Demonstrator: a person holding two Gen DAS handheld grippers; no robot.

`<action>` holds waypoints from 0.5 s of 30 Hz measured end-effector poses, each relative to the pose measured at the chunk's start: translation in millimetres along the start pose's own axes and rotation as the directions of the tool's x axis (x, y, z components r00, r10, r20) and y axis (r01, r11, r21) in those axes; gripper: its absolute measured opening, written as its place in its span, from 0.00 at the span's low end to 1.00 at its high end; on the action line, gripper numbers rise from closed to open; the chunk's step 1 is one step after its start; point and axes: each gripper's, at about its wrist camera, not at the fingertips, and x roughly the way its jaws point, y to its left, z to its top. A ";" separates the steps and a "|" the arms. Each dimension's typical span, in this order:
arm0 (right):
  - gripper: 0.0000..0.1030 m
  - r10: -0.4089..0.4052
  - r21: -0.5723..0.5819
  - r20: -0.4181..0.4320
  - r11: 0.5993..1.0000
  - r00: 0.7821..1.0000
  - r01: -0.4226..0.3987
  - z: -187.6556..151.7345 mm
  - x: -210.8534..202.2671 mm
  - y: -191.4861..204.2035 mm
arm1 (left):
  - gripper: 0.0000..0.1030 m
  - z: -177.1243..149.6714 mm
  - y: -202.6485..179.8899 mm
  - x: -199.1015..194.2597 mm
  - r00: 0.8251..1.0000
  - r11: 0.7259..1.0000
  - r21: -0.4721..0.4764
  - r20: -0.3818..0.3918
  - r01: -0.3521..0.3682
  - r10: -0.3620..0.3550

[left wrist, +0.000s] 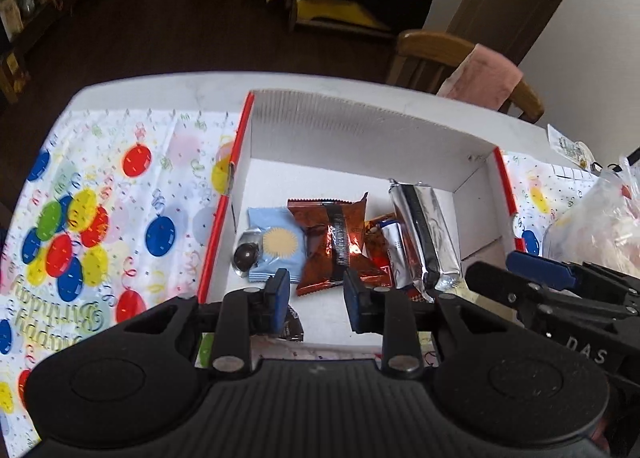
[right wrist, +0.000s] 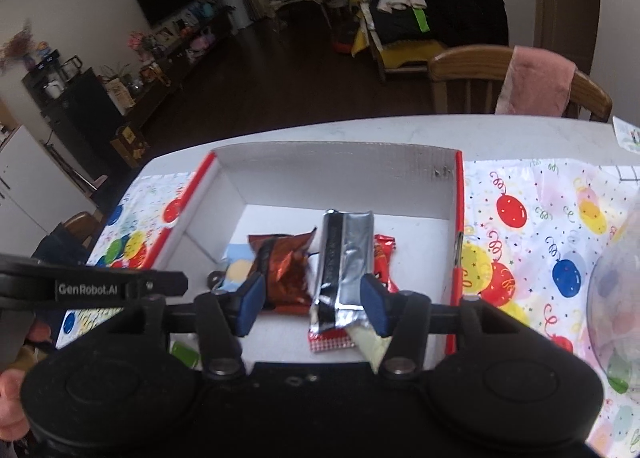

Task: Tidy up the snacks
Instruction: 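Open both grippers to drop the packets into the red box, then lift both grippers out of the box back toward the snack pile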

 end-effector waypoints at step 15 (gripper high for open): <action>0.69 -0.018 -0.068 0.064 0.997 0.998 0.023 -77.2 -61.6 21.8 | 0.59 -75.8 1.6 -65.2 0.989 0.998 0.055 0.148 0.002 -0.011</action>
